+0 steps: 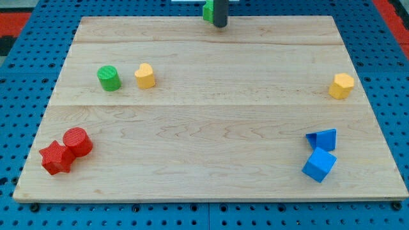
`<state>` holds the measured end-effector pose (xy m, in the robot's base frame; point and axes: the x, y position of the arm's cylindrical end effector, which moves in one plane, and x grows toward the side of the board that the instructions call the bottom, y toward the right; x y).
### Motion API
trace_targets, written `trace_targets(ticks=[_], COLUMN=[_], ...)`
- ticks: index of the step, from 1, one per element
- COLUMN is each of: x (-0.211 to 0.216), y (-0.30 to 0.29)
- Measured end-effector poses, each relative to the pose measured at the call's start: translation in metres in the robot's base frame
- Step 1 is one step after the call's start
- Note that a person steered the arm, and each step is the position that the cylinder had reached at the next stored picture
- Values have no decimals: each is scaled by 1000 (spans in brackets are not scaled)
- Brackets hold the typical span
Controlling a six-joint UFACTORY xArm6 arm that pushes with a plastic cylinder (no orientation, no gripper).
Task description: Move the green circle at the bottom center
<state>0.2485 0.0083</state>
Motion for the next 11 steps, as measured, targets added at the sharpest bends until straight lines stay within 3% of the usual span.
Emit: trace_targets(ticks=[1, 2, 3, 4, 5, 11], x=[76, 101, 82, 132, 151, 155], y=[-98, -199, -237, -230, -163, -162])
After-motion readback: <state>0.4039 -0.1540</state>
